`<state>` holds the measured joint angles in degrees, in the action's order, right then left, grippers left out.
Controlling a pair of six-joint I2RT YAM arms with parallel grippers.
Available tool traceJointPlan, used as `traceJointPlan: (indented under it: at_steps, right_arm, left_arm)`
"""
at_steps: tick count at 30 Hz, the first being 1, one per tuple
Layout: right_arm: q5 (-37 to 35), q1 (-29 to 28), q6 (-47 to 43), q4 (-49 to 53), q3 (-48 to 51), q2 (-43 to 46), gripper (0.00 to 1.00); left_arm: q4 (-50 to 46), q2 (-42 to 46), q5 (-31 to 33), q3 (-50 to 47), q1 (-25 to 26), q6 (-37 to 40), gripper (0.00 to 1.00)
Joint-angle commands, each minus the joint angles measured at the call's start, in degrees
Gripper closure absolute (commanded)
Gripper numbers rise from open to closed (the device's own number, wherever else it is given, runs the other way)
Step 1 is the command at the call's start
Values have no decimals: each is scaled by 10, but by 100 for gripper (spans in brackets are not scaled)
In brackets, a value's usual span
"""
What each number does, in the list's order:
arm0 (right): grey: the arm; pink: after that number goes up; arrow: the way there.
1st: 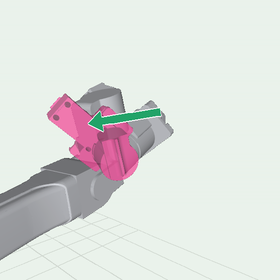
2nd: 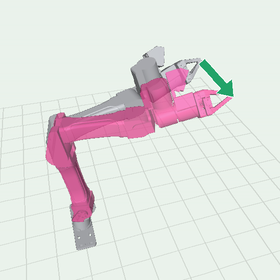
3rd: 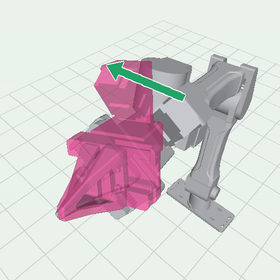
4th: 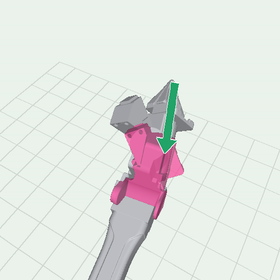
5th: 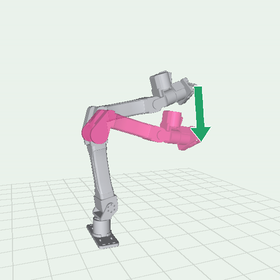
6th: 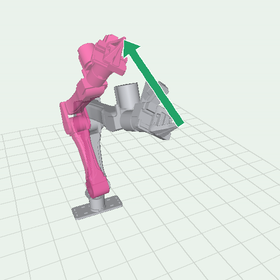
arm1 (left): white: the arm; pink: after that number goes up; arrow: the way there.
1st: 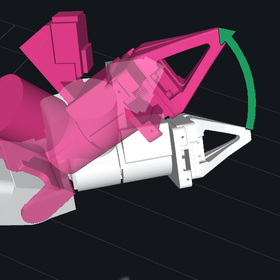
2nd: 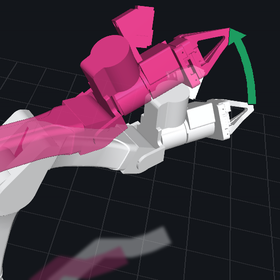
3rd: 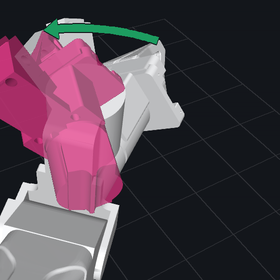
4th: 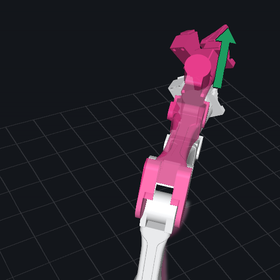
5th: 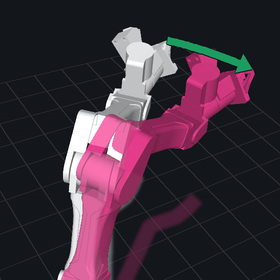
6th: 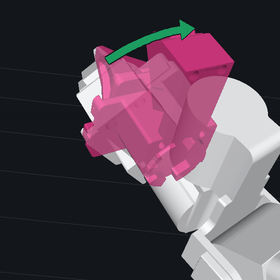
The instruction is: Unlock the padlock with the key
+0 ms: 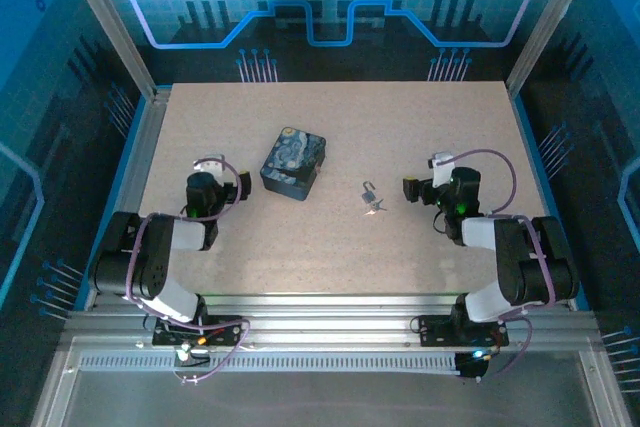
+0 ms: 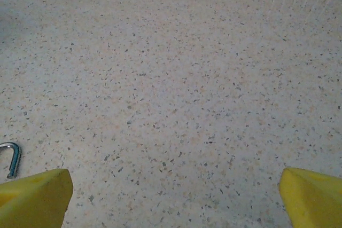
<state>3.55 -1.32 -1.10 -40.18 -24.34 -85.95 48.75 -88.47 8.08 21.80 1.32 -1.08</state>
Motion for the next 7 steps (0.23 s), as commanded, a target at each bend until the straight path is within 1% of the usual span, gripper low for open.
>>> traceJointPlan:
  at_steps: [1, 7]
  right_arm:
    - [-3, -3, 1, -34, -2, -3, 0]
    - [-5, -3, 1, -33, -3, -3, 0]
  left_arm:
    - [24, 0, -21, 6, -4, 13, 1]
    - [22, 0, -35, 7, -7, 15, 1]
